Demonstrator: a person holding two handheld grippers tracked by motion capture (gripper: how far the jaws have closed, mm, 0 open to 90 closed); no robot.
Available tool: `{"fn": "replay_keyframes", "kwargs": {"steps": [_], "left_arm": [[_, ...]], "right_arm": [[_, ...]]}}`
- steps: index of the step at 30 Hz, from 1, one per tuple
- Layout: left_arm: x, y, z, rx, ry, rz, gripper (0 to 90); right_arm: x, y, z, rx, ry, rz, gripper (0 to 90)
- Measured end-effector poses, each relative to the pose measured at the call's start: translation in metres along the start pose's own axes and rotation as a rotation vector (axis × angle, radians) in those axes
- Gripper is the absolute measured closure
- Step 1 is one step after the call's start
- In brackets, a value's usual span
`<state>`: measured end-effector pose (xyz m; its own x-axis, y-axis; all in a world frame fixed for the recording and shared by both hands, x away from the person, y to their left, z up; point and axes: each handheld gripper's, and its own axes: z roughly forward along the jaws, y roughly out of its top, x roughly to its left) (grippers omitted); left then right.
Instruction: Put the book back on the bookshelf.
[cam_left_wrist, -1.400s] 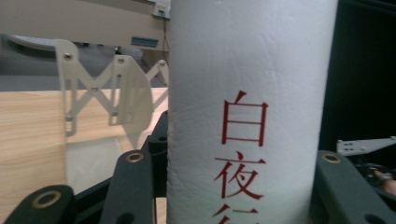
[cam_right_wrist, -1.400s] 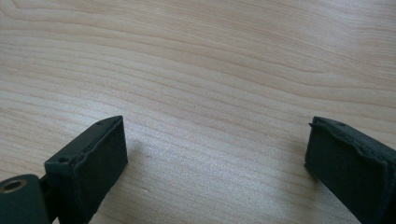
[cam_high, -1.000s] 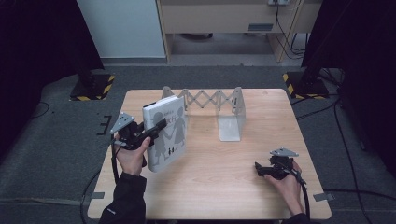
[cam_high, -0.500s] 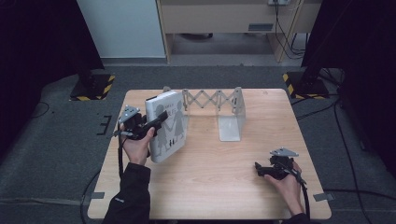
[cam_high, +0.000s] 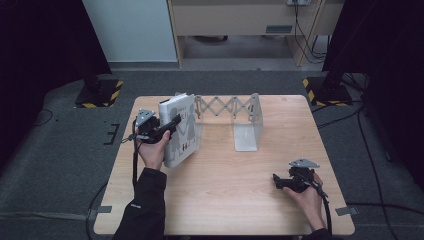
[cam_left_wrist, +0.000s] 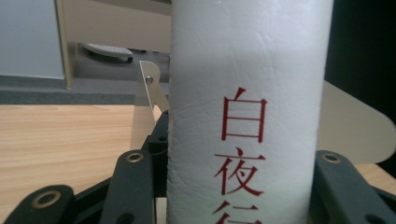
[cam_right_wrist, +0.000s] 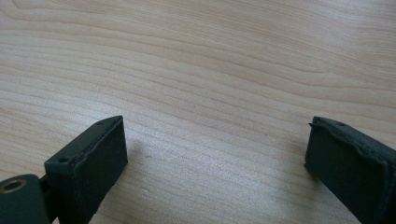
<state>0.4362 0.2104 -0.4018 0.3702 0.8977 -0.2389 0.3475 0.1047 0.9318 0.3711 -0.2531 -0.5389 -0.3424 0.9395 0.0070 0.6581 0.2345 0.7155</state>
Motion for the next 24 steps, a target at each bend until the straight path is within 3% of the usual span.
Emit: {"fn": "replay_keyframes", "kwargs": {"steps": [5,13,24], "left_arm": [[0.001,-0.003,0.011,0.01,-0.004,-0.016,52.1],[-0.003,-0.006,0.026,-0.001,0.016,0.009,52.1],[-0.004,-0.011,0.022,-0.015,0.019,0.032,51.6]], "right_arm": [[0.0,0.0,0.0,0.0,0.0,0.0,5.9],[0.0,0.0,0.0,0.0,0.0,0.0,5.9],[0.0,0.0,0.0,0.0,0.0,-0.001,6.1]]}}
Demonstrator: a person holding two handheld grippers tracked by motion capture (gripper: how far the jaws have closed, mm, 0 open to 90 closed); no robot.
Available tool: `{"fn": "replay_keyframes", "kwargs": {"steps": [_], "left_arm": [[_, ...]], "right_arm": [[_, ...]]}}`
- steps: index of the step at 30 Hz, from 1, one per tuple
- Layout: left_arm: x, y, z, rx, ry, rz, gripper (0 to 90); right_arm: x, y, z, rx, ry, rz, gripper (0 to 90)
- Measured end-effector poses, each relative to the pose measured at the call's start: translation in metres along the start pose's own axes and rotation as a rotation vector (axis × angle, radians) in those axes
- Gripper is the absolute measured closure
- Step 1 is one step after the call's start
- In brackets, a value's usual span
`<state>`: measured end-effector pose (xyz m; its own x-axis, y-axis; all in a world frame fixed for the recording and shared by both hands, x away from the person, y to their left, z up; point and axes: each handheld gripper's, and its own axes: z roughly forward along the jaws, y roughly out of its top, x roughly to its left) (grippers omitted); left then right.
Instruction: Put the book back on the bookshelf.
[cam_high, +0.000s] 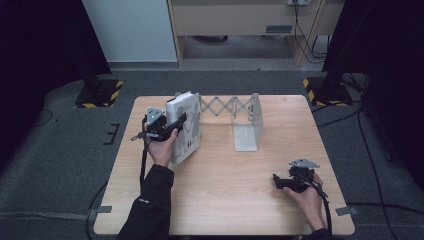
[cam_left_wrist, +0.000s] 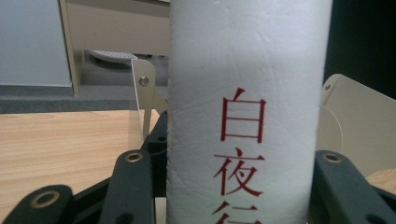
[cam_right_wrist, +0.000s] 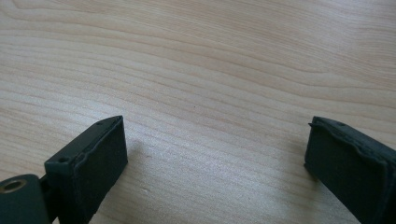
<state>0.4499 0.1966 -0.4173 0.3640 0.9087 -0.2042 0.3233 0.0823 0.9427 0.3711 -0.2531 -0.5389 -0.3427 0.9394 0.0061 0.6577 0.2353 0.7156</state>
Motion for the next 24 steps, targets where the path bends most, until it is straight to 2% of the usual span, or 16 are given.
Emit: {"fn": "replay_keyframes", "kwargs": {"steps": [4,13,18,22,24], "left_arm": [[0.0,-0.004,-0.01,0.02,0.004,0.026,51.2],[-0.004,-0.022,-0.031,0.017,0.008,0.052,51.2],[-0.01,-0.031,-0.043,0.048,0.012,0.079,51.1],[-0.014,-0.037,-0.05,0.058,0.021,0.083,51.2],[-0.015,-0.04,-0.05,0.045,0.027,0.083,51.2]], "right_arm": [[0.0,0.0,0.0,0.0,-0.001,0.001,6.2],[0.0,0.0,0.0,0.001,-0.002,0.001,6.2],[0.0,0.0,0.0,0.0,-0.002,0.001,6.2],[0.0,0.0,0.0,0.0,-0.001,0.002,6.2],[0.0,0.0,0.0,0.0,-0.002,0.001,6.2]]}}
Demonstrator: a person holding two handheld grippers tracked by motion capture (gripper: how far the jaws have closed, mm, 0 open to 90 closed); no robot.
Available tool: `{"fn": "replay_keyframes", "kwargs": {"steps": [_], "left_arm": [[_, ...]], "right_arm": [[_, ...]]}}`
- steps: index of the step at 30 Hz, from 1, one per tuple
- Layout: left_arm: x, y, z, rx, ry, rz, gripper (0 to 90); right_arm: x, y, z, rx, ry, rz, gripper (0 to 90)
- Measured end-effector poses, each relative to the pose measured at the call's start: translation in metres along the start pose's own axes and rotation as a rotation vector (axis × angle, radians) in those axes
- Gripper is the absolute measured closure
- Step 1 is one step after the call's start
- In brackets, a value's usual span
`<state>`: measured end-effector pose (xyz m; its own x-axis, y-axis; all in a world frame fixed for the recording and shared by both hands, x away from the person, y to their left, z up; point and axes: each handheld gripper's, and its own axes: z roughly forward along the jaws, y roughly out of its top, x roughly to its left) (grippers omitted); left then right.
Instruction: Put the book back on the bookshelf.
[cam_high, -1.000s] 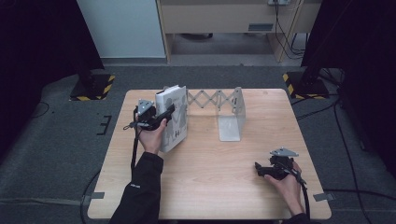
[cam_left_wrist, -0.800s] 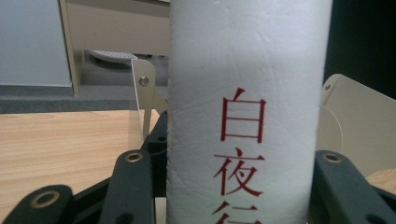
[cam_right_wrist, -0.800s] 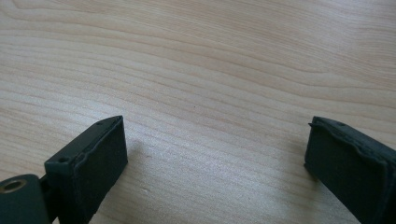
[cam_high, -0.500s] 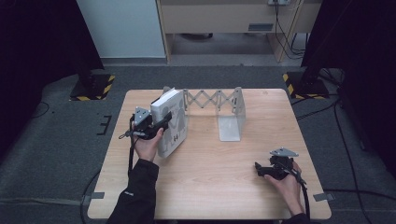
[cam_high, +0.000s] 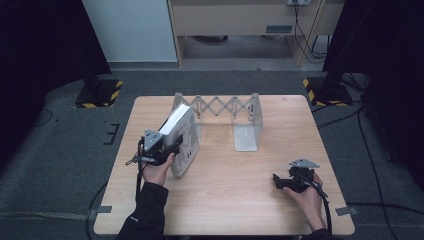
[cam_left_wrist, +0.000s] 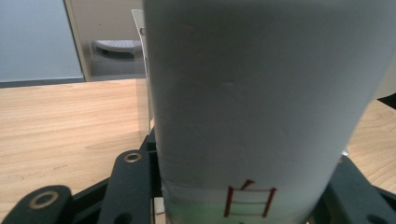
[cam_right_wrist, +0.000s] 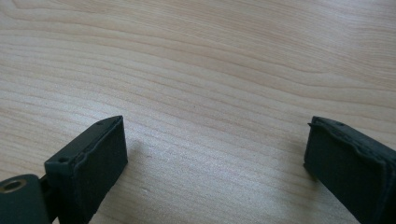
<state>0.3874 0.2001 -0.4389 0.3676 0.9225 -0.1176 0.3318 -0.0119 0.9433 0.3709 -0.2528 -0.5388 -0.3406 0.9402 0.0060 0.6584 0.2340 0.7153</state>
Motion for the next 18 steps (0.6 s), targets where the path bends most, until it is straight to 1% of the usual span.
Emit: {"fn": "replay_keyframes", "kwargs": {"steps": [2,6,11,13,17,18], "left_arm": [[-0.002,-0.003,-0.001,-0.006,0.01,-0.002,51.2],[-0.003,-0.007,0.001,0.008,0.013,0.003,51.1],[-0.006,-0.009,0.005,-0.012,0.025,0.026,51.1],[-0.006,-0.01,0.007,-0.019,0.029,0.027,51.2],[-0.006,-0.01,0.01,-0.037,0.05,0.037,51.0],[-0.007,-0.01,0.011,-0.043,0.056,0.046,51.0]], "right_arm": [[0.0,0.0,0.0,0.0,0.0,0.0,6.2],[0.0,0.0,0.0,0.0,0.0,0.0,6.2],[0.0,0.0,0.0,0.0,0.0,0.0,6.2],[0.0,0.0,0.0,0.0,0.0,0.0,6.2],[0.0,0.0,0.0,0.001,0.002,0.0,6.2],[0.0,0.0,0.0,0.0,0.0,0.0,6.2]]}}
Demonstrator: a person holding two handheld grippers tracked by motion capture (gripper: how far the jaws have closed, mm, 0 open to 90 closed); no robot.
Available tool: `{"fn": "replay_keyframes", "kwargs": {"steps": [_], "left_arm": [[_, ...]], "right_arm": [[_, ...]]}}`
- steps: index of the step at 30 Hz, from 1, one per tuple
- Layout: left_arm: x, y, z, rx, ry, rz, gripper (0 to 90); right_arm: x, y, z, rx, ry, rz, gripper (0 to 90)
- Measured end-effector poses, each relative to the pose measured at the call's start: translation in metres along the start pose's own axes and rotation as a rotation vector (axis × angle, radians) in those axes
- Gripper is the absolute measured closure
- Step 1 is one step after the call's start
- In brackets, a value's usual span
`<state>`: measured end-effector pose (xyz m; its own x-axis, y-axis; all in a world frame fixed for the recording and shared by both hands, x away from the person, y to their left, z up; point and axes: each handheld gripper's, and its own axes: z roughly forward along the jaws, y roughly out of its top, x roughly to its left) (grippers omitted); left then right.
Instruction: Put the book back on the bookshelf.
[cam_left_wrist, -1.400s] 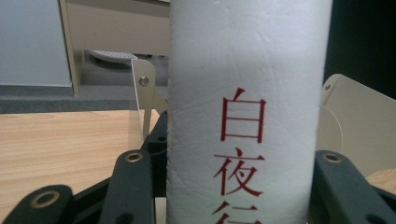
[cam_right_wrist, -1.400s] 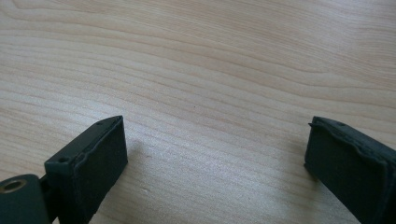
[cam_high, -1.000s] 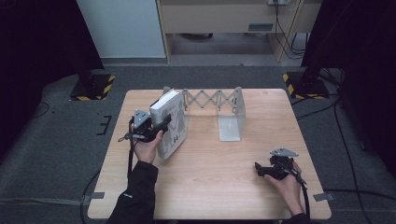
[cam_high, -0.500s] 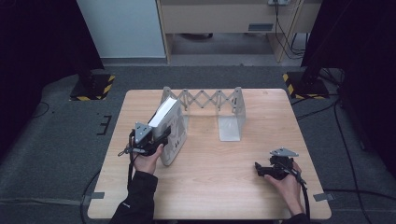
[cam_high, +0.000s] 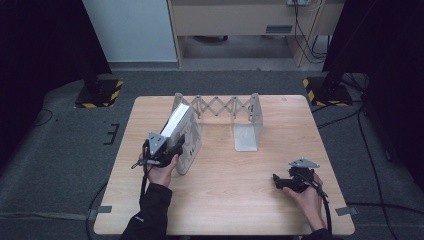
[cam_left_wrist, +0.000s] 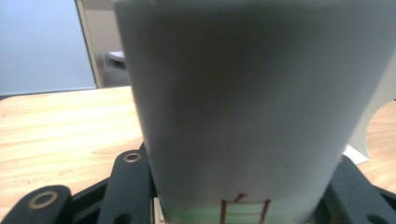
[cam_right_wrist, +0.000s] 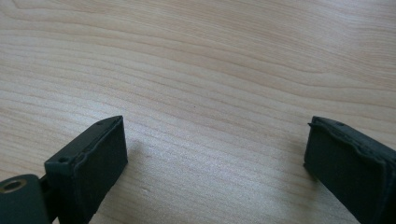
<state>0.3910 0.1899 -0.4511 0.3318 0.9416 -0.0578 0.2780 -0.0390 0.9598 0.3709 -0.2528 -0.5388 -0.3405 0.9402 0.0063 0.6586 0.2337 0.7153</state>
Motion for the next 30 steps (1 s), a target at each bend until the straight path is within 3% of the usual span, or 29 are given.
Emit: {"fn": "replay_keyframes", "kwargs": {"steps": [20,26,30], "left_arm": [[-0.002,0.004,0.024,-0.022,0.032,0.007,50.6],[-0.001,0.002,0.023,-0.025,0.013,-0.019,49.2],[0.002,-0.004,0.022,-0.003,-0.022,-0.029,46.6]], "right_arm": [[0.0,0.0,0.0,0.002,0.002,-0.001,6.1],[0.0,0.0,0.0,0.002,0.002,-0.002,6.2],[0.0,0.0,0.0,0.001,0.001,-0.001,6.2]]}}
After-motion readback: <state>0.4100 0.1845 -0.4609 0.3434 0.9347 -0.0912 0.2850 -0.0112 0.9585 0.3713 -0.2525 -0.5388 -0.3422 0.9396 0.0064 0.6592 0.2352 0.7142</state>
